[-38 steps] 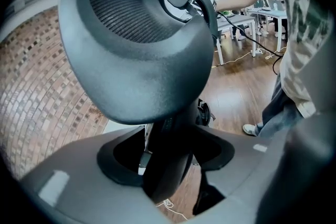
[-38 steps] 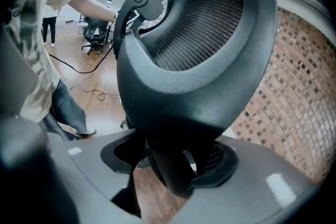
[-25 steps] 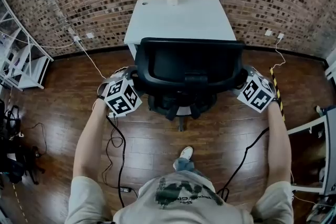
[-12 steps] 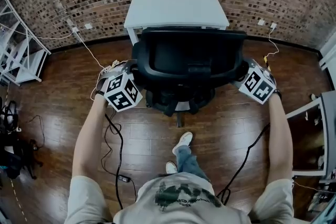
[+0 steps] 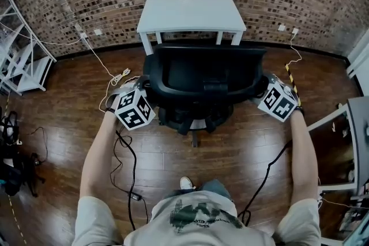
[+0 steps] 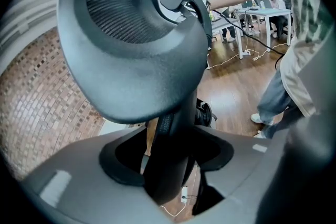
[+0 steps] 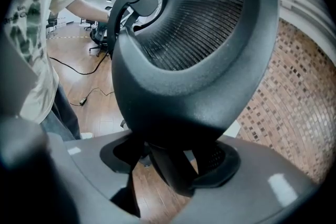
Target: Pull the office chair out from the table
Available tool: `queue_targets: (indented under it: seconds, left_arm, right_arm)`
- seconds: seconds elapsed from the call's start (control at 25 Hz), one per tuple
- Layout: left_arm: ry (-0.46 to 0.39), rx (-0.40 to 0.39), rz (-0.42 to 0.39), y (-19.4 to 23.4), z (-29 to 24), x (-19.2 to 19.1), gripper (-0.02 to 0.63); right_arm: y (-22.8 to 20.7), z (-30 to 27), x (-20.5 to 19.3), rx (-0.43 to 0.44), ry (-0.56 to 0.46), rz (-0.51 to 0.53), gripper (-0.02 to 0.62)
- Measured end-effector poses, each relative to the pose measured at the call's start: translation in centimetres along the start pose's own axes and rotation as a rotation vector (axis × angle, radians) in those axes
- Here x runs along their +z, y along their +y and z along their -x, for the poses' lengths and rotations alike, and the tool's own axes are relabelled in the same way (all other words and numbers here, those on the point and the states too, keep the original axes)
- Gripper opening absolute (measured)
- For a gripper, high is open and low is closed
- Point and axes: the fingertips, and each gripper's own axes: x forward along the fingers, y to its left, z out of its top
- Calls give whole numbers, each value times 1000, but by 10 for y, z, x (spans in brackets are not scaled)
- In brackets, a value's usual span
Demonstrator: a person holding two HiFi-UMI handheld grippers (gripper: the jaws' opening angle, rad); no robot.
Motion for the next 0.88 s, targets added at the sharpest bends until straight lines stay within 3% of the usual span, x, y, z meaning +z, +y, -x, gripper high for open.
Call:
queue_targets:
  seconds: [0.48,0.76,0.88]
  left_arm:
    - [36,5,16,-22,12,-1,273]
    - [11,37,40,-19,12,2,287]
    - [-13,85,57,-16,11,4,311]
  right_arm:
    - [22,13,-3,-14,-17,17,287]
    - [20,13,-3,-13,-7,10,293]
    - [18,14,-5,-57,14,-1,295]
